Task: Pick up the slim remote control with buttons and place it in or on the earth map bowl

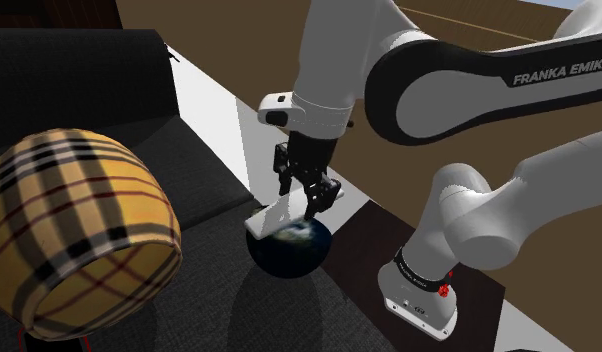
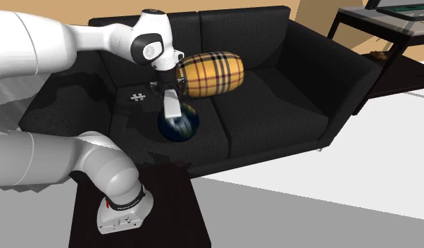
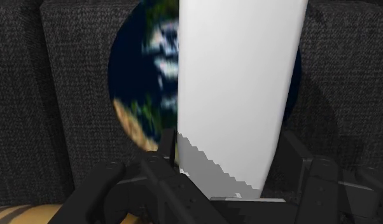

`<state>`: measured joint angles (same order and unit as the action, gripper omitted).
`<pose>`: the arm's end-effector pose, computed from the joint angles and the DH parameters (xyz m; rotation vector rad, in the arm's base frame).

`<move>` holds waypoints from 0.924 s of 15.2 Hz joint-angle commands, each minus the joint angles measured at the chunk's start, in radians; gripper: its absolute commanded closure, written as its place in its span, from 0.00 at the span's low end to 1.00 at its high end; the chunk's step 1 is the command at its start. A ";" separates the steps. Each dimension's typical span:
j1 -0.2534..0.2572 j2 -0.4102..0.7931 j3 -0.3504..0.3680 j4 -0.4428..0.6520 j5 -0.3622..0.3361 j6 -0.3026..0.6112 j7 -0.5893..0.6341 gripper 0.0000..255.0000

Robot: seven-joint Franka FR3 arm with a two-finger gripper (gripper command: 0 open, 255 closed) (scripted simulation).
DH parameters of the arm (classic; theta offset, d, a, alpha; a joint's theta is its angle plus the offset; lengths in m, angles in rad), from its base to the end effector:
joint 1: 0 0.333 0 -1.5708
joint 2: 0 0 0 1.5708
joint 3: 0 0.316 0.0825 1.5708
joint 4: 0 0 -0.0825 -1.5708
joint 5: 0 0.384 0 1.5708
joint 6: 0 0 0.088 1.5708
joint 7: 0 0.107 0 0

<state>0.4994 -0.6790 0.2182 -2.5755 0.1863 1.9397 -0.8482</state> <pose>0.2546 0.2432 0.4769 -2.3181 -2.0670 -0.0605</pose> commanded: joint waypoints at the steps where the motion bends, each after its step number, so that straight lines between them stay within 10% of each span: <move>1: 0.001 0.007 0.004 -0.021 0.003 0.029 -0.001 1.00; 14: 0.004 0.030 0.015 -0.085 0.013 0.116 -0.005 1.00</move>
<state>0.5036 -0.6486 0.2329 -2.6601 0.1995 2.0551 -0.8535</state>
